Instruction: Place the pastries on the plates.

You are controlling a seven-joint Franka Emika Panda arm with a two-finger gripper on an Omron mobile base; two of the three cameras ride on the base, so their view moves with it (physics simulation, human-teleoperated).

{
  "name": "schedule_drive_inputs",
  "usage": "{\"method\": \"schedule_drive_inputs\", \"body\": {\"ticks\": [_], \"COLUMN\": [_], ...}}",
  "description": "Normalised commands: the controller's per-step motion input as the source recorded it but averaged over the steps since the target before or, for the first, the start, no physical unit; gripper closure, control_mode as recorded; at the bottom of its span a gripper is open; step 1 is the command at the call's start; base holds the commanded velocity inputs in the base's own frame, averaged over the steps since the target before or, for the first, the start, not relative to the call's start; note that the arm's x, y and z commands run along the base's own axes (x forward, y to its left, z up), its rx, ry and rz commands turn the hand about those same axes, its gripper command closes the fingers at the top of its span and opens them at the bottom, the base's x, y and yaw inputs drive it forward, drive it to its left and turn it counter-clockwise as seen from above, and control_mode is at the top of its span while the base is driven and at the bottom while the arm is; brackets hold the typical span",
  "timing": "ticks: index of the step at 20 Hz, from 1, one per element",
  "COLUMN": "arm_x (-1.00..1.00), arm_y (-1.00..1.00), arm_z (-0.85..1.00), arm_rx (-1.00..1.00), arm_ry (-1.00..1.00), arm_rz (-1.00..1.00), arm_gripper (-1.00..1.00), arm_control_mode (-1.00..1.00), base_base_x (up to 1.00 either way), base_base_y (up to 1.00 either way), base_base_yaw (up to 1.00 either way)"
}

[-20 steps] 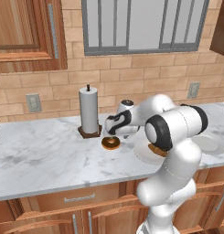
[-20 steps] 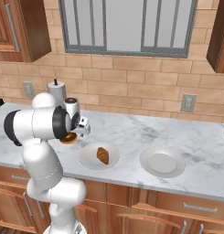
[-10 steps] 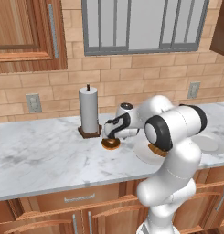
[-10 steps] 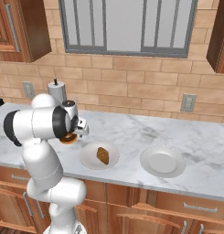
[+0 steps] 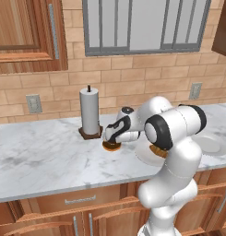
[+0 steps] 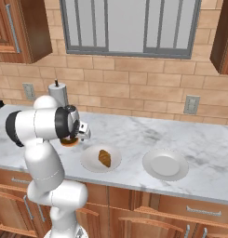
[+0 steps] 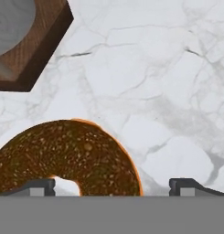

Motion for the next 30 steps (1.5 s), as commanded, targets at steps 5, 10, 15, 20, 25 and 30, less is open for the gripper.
{"method": "schedule_drive_inputs", "body": {"ticks": [5,10,15,20,25,30], "arm_x": [0.00,0.00,-0.03,0.00,0.00,0.00], "arm_y": [0.00,0.00,0.00,0.00,0.00,0.00], "arm_z": [-0.25,-0.29,0.00,0.00,0.00,-0.01], "arm_rx": [0.00,0.00,0.01,0.00,0.00,0.00], "arm_ry": [-0.03,-0.02,0.00,0.00,0.00,0.00], "arm_rz": [0.00,0.00,0.00,0.00,0.00,0.00], "arm_gripper": [-1.00,-1.00,1.00,1.00,1.00,1.00], "arm_control_mode": [-1.00,-1.00,-1.00,-1.00,-1.00,-1.00], "base_base_x": [0.00,0.00,0.00,0.00,0.00,0.00], "base_base_y": [0.00,0.00,0.00,0.00,0.00,0.00], "base_base_yaw": [0.00,0.00,0.00,0.00,0.00,0.00]}}
